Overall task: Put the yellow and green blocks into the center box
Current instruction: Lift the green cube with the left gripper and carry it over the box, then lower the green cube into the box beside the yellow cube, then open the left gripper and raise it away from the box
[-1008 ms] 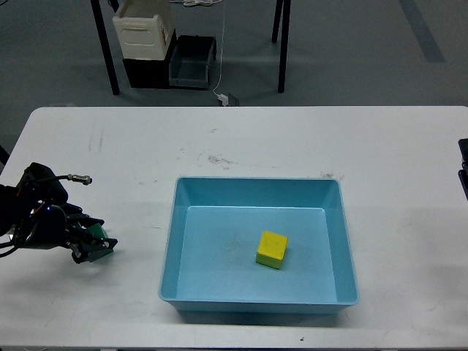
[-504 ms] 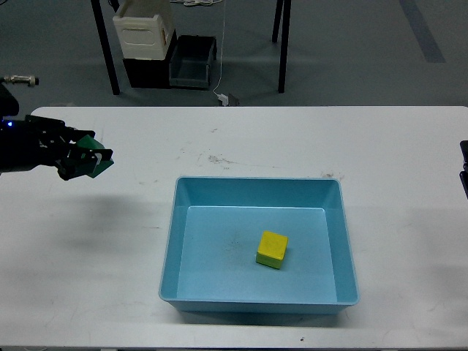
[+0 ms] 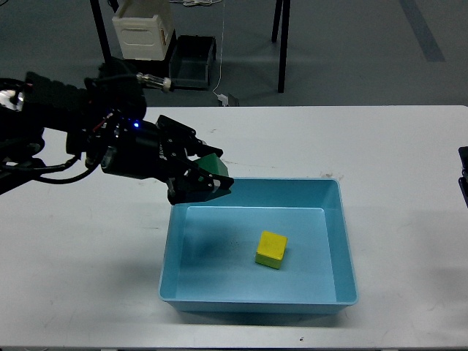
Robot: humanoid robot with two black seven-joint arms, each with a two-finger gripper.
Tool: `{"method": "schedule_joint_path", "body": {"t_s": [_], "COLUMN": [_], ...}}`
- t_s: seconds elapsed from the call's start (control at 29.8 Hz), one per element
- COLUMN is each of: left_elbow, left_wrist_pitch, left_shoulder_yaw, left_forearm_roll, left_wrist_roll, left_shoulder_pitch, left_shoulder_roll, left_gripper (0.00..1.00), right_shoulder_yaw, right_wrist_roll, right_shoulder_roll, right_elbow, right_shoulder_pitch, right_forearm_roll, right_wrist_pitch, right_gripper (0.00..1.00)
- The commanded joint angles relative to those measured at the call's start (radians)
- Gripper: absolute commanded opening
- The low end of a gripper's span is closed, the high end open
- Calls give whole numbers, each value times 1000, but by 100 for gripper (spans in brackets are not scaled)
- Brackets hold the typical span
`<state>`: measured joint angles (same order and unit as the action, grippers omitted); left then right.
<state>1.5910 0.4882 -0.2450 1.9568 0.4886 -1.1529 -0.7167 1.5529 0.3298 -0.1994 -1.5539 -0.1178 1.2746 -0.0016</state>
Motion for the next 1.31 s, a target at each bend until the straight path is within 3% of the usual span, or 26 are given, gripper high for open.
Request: {"method": "schedule_joint_path", "body": {"t_s": [0.0,0.1,0.2,0.3,0.54,0.84,1.04,1.18,1.28], "left_elbow": [-41,-110,-183,-207,-207,-180,-180,-178,-184], "left_wrist_pitch": [0,0,0,0,0,0,0,-98,-134], "left_shoulder_yaw": [98,145,155,155,130,-80,-322,-474,-516], "left_forearm_roll": [56,109,120,116,96,-523,-950,-1139,-1350], "left_wrist_roll": [0,0,0,0,0,0,0,0,0], "left_shoulder_pitch": [-41,-33,-25,-16,19,117,396,577,657], "left_shoulder_roll": [129,210,264,269,252,109,103,138,161], "left_gripper": [23,31,53,69,96,99,100,100,100], "right_shoulder_yaw": [3,3,4,4,-5,-17,-40,-59,-68], "right_wrist_roll": [0,2,2,2,3,6,-5,-12,-84], "right_shoulder_roll": [0,1,0,1,5,9,31,86,86], "right_elbow": [0,-2,-2,-2,-6,-26,-26,-26,-25], "right_shoulder_pitch": [0,0,0,0,3,49,119,148,181], "right_forearm_roll": [0,0,0,0,0,0,-35,-332,-582], "right_wrist_pitch": [0,0,0,0,0,12,14,29,60], "right_gripper": [99,99,99,99,99,99,99,100,100]}}
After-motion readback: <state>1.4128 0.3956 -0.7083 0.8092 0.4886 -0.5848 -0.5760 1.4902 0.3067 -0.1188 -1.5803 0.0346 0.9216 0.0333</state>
